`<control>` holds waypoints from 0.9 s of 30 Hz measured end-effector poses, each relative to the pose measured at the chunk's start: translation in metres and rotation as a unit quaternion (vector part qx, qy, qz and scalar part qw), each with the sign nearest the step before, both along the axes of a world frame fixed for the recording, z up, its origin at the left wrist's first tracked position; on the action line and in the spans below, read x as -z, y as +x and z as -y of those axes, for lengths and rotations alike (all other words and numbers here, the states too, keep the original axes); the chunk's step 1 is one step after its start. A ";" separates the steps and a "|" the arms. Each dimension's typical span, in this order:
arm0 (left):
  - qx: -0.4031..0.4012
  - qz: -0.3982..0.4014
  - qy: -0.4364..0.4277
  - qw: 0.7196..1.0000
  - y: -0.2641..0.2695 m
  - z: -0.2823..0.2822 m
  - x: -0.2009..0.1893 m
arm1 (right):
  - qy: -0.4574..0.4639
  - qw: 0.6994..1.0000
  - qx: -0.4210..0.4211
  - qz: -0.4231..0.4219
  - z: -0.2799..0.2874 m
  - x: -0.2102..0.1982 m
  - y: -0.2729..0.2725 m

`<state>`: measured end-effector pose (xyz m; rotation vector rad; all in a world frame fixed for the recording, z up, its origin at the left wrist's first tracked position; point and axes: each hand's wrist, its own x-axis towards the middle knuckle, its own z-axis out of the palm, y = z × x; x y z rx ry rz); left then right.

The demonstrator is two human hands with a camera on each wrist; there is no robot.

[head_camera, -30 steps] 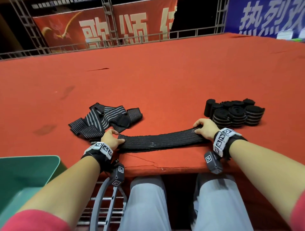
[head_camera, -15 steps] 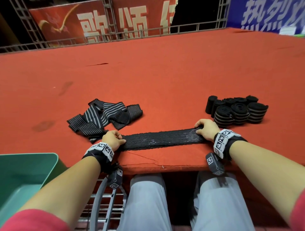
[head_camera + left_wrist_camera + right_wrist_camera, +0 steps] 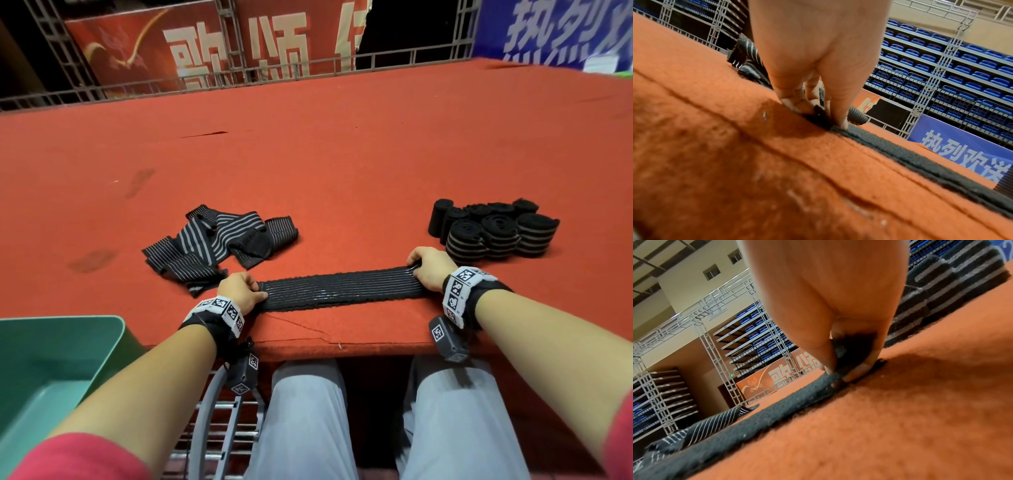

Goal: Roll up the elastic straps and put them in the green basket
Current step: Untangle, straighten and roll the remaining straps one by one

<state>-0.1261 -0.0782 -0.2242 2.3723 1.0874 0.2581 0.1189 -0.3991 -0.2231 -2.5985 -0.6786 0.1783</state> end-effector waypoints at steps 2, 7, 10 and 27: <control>0.002 -0.013 0.006 1.000 0.000 0.000 -0.001 | 0.000 1.000 0.000 0.005 -0.001 0.002 0.001; 0.019 -0.055 0.030 0.998 0.003 0.000 -0.006 | -0.012 1.000 0.010 0.016 -0.002 0.004 0.003; 0.030 -0.076 0.041 0.996 0.004 -0.001 -0.009 | -0.019 1.000 0.016 0.014 -0.003 0.003 0.003; -0.039 -0.098 -0.042 0.994 0.012 -0.009 -0.007 | -0.094 0.994 0.051 -0.008 -0.002 -0.009 0.003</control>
